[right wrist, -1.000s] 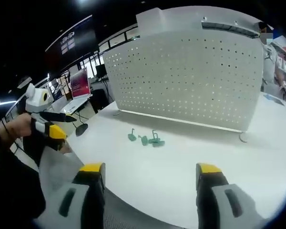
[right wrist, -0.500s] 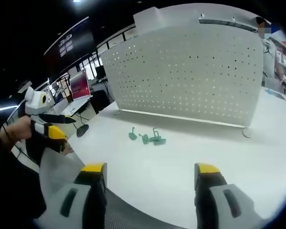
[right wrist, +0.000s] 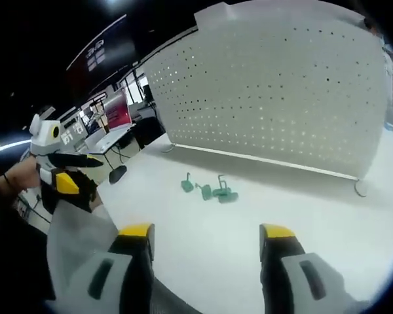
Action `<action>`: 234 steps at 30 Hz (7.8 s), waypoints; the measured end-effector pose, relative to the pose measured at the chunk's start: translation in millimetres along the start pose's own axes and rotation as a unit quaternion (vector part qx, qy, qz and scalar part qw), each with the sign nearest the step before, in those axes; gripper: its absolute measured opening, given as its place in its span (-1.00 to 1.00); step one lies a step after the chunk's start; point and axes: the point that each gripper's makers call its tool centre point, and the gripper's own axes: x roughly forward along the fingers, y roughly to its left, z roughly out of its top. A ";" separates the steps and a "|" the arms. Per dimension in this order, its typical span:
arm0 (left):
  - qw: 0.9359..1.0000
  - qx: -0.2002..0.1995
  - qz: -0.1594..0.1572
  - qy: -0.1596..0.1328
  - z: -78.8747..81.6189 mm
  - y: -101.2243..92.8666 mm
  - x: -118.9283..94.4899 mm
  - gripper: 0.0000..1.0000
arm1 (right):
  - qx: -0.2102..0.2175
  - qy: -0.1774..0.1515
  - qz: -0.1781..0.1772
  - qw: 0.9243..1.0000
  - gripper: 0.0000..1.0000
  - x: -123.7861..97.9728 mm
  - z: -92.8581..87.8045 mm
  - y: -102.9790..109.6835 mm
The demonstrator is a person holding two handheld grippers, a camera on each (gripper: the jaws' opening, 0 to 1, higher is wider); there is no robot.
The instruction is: Insert the hook assembly into the mounting plate slot until the hook locks in place.
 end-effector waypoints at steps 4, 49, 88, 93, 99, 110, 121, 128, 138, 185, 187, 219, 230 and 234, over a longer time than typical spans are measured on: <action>1.000 -0.017 -0.019 -0.003 1.7 -9.4 2.8 0.90 | 0.005 0.003 0.011 1.000 0.16 14.8 1.9 -2.5; 0.999 -0.031 0.023 0.038 -17.5 28.2 13.2 0.85 | -0.104 0.113 0.076 0.985 -0.54 164.1 4.0 -26.6; 0.998 -0.010 0.008 0.060 -21.4 24.7 18.1 0.83 | -0.168 0.150 0.118 0.967 -0.99 154.5 11.7 -9.9; 0.998 -0.002 0.007 0.056 -16.7 22.6 16.0 0.83 | -0.132 0.131 0.110 0.976 -0.99 144.8 18.9 -8.6; 0.999 0.008 0.006 0.043 -6.1 20.9 13.6 0.83 | -0.114 0.083 0.091 0.986 -1.00 125.8 40.8 -3.3; 1.000 0.018 -0.006 0.010 21.9 10.7 15.7 0.78 | -0.027 -0.039 0.063 0.997 -1.00 78.1 86.8 16.0; 0.999 0.015 -0.042 -0.005 40.6 -12.5 26.5 0.59 | 0.055 -0.128 0.068 0.988 -1.00 30.1 99.9 58.4; 0.997 -0.023 -0.070 -0.025 50.8 -31.4 30.2 0.46 | 0.069 -0.158 0.083 0.981 -1.00 12.7 102.5 89.2; 0.986 -0.104 -0.112 -0.061 66.4 -45.0 29.3 0.28 | 0.076 -0.181 0.116 0.974 -1.00 10.1 109.1 123.9; 0.961 -0.169 -0.171 -0.134 91.2 -56.2 14.2 -0.95 | 0.016 -0.242 0.122 0.962 -0.99 -11.0 133.9 164.4; 0.963 -0.161 -0.168 -0.135 91.7 -57.5 13.8 -0.96 | 0.016 -0.241 0.122 0.963 -0.99 -11.9 133.6 164.1; 0.968 0.080 -0.102 -0.217 125.6 -68.1 -5.4 -0.97 | 0.031 -0.238 0.149 0.959 -0.93 -19.8 151.4 170.1; 0.967 0.090 -0.092 -0.218 123.7 -64.5 -7.6 -0.97 | 0.022 -0.233 0.143 0.962 -0.98 -17.1 150.7 174.0; 0.970 0.086 -0.092 -0.210 120.6 -63.1 -6.7 -0.96 | 0.044 -0.219 0.148 0.963 -0.98 -14.0 147.8 173.0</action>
